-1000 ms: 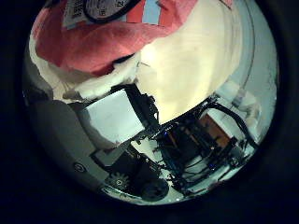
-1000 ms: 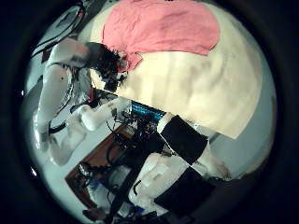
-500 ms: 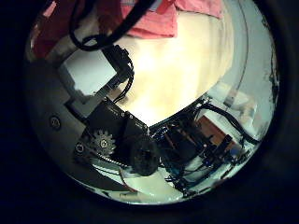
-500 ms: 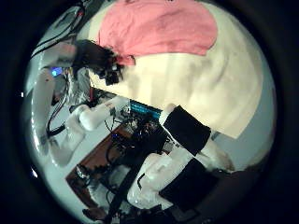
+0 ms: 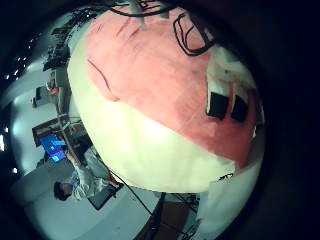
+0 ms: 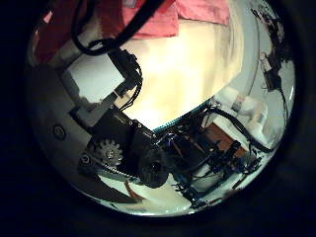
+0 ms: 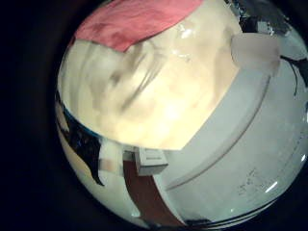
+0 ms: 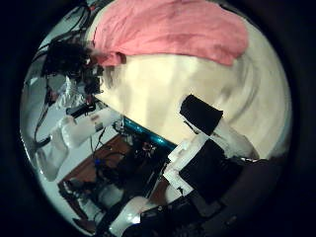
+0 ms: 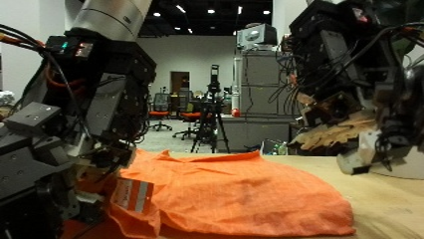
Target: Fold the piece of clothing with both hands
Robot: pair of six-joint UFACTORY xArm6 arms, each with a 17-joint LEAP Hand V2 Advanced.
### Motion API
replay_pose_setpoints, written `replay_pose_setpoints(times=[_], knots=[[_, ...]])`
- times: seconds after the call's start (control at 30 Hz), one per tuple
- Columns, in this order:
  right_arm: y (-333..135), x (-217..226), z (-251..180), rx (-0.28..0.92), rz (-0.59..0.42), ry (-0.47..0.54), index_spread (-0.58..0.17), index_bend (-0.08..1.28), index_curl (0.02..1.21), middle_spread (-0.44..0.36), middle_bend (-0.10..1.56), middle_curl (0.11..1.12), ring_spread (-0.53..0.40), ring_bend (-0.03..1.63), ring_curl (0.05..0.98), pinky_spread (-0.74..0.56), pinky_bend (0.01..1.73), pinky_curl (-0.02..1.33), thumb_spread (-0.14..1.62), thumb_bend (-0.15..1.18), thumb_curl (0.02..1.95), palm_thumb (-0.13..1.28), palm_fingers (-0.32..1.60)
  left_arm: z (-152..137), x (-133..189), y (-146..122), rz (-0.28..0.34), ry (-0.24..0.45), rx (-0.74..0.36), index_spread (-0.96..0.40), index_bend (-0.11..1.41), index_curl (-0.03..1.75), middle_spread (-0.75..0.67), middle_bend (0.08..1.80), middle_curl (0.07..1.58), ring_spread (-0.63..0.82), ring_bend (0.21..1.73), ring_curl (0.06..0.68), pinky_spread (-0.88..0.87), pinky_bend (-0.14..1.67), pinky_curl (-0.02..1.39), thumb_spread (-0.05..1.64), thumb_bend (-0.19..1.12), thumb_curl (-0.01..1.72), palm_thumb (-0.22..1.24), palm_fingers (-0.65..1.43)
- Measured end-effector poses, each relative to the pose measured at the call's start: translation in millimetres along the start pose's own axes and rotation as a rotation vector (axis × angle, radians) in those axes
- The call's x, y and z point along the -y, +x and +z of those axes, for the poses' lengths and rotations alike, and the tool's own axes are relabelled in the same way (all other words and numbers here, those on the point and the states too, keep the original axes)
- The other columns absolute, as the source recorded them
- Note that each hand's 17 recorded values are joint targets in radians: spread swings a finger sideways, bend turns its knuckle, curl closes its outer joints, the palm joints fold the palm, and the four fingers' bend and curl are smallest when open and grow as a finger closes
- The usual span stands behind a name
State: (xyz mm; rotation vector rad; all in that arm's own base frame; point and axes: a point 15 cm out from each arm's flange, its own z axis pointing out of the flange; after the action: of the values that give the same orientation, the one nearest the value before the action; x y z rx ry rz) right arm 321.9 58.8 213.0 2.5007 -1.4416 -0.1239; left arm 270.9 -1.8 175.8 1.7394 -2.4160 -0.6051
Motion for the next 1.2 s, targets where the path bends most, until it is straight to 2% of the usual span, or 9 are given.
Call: replay_pose_setpoints(times=[0.1,0.37,0.5,0.63,0.77,0.9,1.03,1.1,1.2], knots=[[7.5,4.6,17.1,-0.039,-0.012,-0.037,-0.307,0.15,0.28,-0.115,0.26,0.37,-0.139,0.53,0.301,-0.13,0.37,0.31,1.03,-0.03,0.33,0.67,0.49,-0.4,-0.2,0.3,0.001,-0.002,0.000,-0.71,0.39,1.18,-0.57,0.89,1.07,-0.46,1.32,0.549,-0.66,1.15,0.64,0.91,-0.01,0.74,0.88,0.99],[4.5,22.4,41.1,-0.036,-0.037,-0.112,-0.303,0.16,0.27,-0.125,0.28,0.39,-0.218,0.62,0.324,-0.29,0.51,0.32,0.97,-0.03,0.34,0.68,0.53,-4.0,-0.9,-0.9,0.000,0.003,0.001,-0.73,0.32,1.31,-0.58,0.87,1.11,-0.46,1.34,0.547,-0.65,1.16,0.64,0.92,-0.02,0.76,0.87,0.99],[5.6,31.9,49.5,-0.033,-0.040,-0.123,-0.310,0.18,0.28,-0.132,0.30,0.40,-0.233,0.62,0.324,-0.33,0.52,0.31,0.95,-0.03,0.34,0.68,0.55,-4.1,-3.1,-0.9,0.000,-0.004,0.000,-0.73,0.30,1.35,-0.58,0.86,1.12,-0.46,1.34,0.545,-0.65,1.16,0.63,0.92,-0.01,0.77,0.87,0.99],[4.6,39.6,59.2,-0.032,-0.048,-0.140,-0.324,0.17,0.29,-0.157,0.36,0.43,-0.281,0.68,0.335,-0.43,0.57,0.30,0.94,-0.03,0.34,0.69,0.71,-6.5,-3.9,-1.9,-0.002,-0.001,0.000,-0.73,0.26,1.39,-0.58,0.85,1.13,-0.46,1.33,0.542,-0.65,1.16,0.63,0.92,-0.01,0.78,0.87,0.99],[14.0,53.2,53.7,-0.098,-0.047,-0.146,-0.347,0.17,0.29,-0.186,0.40,0.45,-0.328,0.74,0.359,-0.55,0.67,0.32,0.93,-0.03,0.35,0.70,0.81,-10.4,-3.5,-4.3,0.001,0.008,-0.001,-0.72,0.23,1.43,-0.59,0.84,1.14,-0.46,1.33,0.538,-0.65,1.15,0.63,0.92,-0.01,0.78,0.87,1.00],[17.2,55.0,58.5,-0.141,-0.048,-0.163,-0.393,0.20,0.30,-0.240,0.46,0.48,-0.370,0.81,0.382,-0.64,0.75,0.33,0.91,-0.03,0.35,0.71,1.06,-14.6,-4.3,-5.5,-0.001,0.013,0.000,-0.71,0.21,1.46,-0.59,0.83,1.14,-0.46,1.33,0.536,-0.66,1.14,0.62,0.92,-0.01,0.79,0.87,1.00],[17.2,56.7,58.9,-0.144,-0.042,-0.160,-0.431,0.42,0.41,-0.264,0.66,0.56,-0.348,0.87,0.432,-0.65,0.79,0.37,0.90,-0.01,0.37,0.78,1.42,-21.3,-2.8,-7.2,-0.003,0.022,-0.001,-0.69,0.19,1.49,-0.59,0.82,1.15,-0.46,1.32,0.533,-0.66,1.13,0.62,0.93,-0.01,0.79,0.87,1.01],[17.6,56.4,58.6,-0.140,-0.038,-0.158,-0.422,0.52,0.46,-0.249,0.75,0.60,-0.333,0.90,0.449,-0.62,0.83,0.39,0.91,0.00,0.38,0.81,1.47,-24.8,-4.2,-7.2,-0.003,0.019,-0.001,-0.69,0.19,1.50,-0.59,0.81,1.15,-0.46,1.32,0.532,-0.66,1.13,0.62,0.93,-0.01,0.79,0.87,1.01],[19.2,56.2,50.5,-0.139,-0.031,-0.137,-0.382,0.76,0.57,-0.218,0.93,0.67,-0.297,1.04,0.511,-0.51,0.99,0.48,0.97,0.05,0.42,0.96,1.43,-27.2,-8.5,-7.9,0.005,0.012,-0.004,-0.67,0.19,1.52,-0.60,0.80,1.16,-0.46,1.31,0.531,-0.66,1.12,0.62,0.93,-0.01,0.79,0.87,1.02]])
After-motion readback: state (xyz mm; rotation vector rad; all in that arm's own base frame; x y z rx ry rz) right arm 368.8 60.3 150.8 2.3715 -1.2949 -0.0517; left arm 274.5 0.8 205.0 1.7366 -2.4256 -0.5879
